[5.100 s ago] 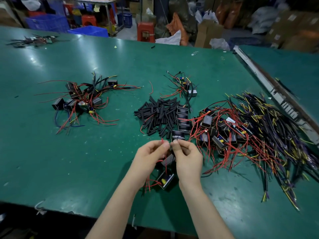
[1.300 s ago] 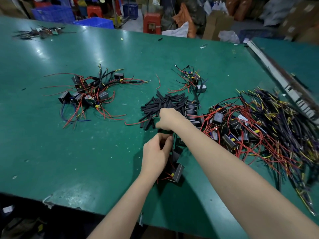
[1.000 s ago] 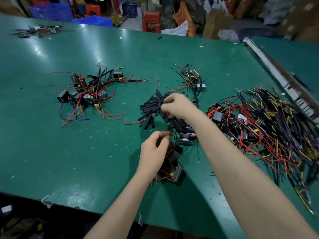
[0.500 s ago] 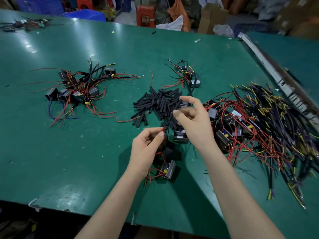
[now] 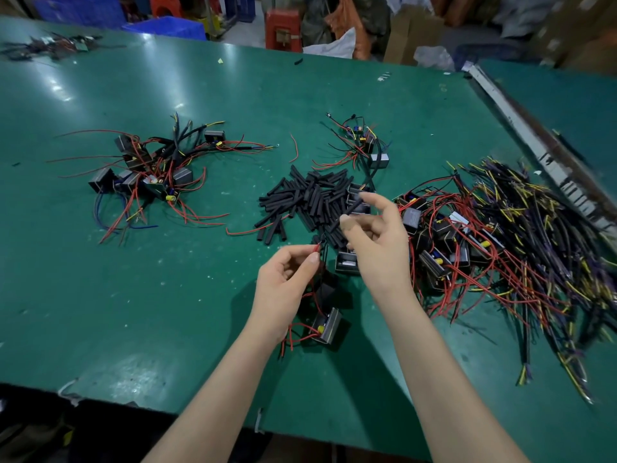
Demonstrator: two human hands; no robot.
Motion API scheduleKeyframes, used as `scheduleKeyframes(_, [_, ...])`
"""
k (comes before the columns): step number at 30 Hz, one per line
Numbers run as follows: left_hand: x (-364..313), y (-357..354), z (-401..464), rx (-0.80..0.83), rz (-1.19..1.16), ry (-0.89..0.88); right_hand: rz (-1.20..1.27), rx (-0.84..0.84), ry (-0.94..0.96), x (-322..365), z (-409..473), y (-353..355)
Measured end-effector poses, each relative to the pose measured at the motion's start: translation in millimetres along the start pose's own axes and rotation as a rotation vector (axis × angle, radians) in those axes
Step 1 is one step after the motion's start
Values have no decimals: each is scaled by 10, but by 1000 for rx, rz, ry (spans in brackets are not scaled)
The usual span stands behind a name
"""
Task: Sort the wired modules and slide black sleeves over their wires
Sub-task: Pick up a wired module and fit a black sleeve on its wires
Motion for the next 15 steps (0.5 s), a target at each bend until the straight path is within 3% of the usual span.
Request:
scheduleKeyframes(3, [11, -3, 5, 2, 4, 2, 50, -70, -1, 1, -17, 8])
scheduleKeyframes(15, [4, -18, 3, 13, 15, -14, 0, -19, 30, -25, -97, -69])
Point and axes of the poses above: each hand's wrist, its own z-axis towards the middle knuckle, its own y-axis out of the back of the hand, x = y × z, the point moved 1 cm from there along z, towards the middle knuckle, and after that the axes turned 4 degrees about -x, right-handed, at the moved point
